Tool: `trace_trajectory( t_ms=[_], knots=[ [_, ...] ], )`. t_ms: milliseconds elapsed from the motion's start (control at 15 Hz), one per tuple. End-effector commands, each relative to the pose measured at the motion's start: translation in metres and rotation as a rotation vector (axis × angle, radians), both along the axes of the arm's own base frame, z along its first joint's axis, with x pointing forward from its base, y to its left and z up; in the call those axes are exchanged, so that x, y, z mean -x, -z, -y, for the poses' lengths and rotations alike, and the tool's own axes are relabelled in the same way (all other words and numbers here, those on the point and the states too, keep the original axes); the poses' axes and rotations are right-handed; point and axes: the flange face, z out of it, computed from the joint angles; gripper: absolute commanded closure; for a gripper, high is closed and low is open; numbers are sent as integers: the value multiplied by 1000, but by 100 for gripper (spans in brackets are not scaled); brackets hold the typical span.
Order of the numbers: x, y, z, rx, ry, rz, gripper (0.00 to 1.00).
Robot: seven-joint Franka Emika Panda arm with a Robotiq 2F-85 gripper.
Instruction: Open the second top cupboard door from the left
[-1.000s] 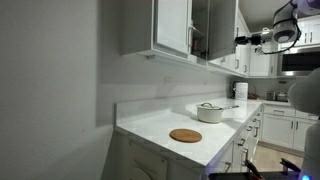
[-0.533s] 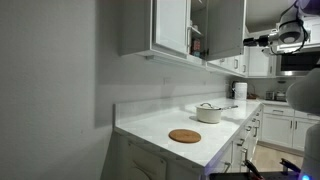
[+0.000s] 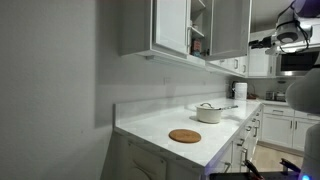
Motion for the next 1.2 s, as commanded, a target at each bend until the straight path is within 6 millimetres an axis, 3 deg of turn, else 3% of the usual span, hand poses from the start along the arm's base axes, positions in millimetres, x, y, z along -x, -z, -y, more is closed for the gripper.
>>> trace_trajectory(
  t_ms=[0,200,533,1133],
  knots=[
    [-24,7,-17,44,121,-72,0],
    [-5,-3,-25,75,147,-100,0],
    [26,0,-19,77,212,-168,0],
    [29,-5,-31,66,283,-223,0]
  ],
)
